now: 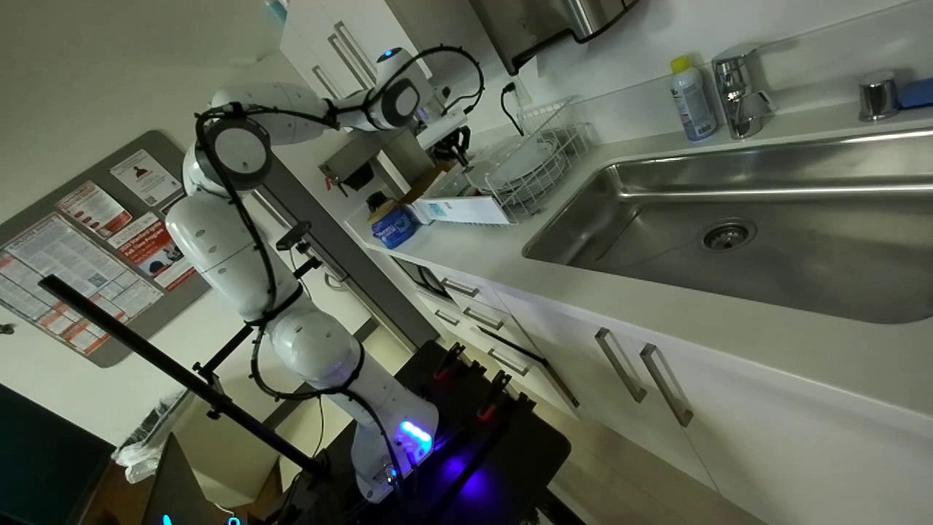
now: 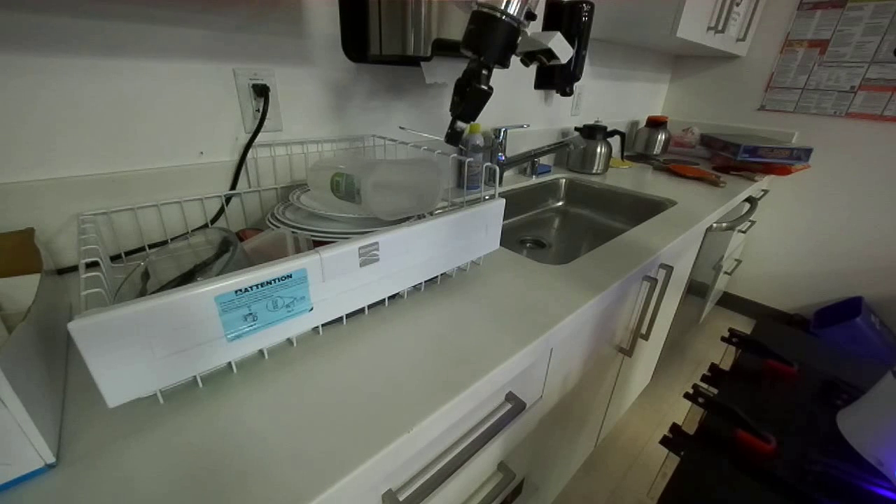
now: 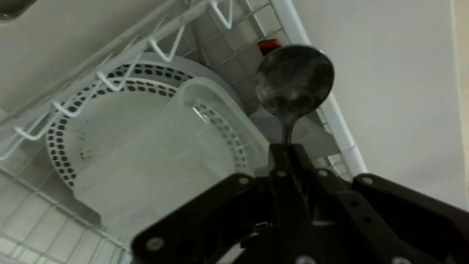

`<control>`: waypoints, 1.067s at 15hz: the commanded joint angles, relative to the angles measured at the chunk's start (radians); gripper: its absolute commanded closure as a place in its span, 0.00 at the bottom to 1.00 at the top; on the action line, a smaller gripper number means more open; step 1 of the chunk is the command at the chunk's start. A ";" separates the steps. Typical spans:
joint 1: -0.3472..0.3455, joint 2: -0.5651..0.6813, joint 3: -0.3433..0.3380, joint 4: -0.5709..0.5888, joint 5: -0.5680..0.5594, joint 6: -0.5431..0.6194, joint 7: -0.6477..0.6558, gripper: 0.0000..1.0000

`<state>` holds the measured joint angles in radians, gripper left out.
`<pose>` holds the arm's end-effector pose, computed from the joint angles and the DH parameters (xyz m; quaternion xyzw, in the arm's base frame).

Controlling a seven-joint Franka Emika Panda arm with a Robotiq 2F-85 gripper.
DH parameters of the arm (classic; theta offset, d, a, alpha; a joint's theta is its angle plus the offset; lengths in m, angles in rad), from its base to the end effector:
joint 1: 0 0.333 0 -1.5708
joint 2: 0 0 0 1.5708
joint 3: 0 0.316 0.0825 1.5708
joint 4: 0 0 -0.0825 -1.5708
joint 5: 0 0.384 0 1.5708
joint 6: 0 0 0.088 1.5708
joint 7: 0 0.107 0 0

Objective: Pick up the spoon from the sink and place it on the dish drainer

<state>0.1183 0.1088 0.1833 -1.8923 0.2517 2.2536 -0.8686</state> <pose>0.5832 0.1850 0.4733 -0.8570 -0.4862 -0.1527 0.0766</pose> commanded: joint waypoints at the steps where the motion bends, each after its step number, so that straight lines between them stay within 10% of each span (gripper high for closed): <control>1: -0.016 0.005 0.002 0.039 0.028 -0.160 -0.182 0.98; 16: 0.058 0.200 0.025 0.034 -0.265 0.139 -0.133 0.98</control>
<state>0.1668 0.2589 0.2017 -1.8779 0.0511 2.3459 -1.0183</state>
